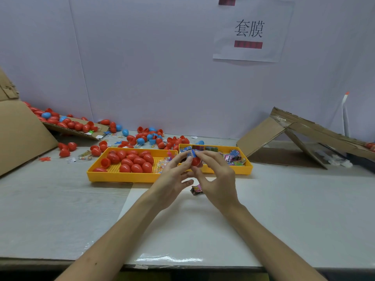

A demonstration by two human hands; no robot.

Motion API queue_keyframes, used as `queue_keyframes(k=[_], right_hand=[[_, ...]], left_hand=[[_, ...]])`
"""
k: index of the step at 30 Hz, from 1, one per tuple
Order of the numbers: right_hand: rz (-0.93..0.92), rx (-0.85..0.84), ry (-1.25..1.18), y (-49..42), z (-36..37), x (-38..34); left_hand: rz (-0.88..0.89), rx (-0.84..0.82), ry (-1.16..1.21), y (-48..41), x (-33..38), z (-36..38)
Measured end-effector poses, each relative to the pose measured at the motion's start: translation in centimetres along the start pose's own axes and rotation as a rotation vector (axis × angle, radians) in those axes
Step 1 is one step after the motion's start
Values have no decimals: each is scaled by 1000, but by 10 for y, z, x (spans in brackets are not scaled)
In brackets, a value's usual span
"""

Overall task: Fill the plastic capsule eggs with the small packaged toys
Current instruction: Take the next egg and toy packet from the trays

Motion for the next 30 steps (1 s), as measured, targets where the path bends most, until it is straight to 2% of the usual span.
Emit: queue_keyframes(k=[17, 26, 30], right_hand=[[31, 96, -23, -1, -7, 7], [70, 64, -65, -2, -7, 7], [22, 29, -34, -2, -3, 3]], left_hand=[[50, -11, -50, 0, 4, 0], [75, 42, -43, -1, 4, -3], [86, 94, -65, -2, 4, -8]])
Point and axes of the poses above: each hand's wrist, its own y-axis away from the middle knuckle, its own z-axis out of the palm, x = y × z, the point moved 7 cm from there along -y, towards the middle knuckle, and after that the axes turned 4 degrees about z, right-handed, at the moved point
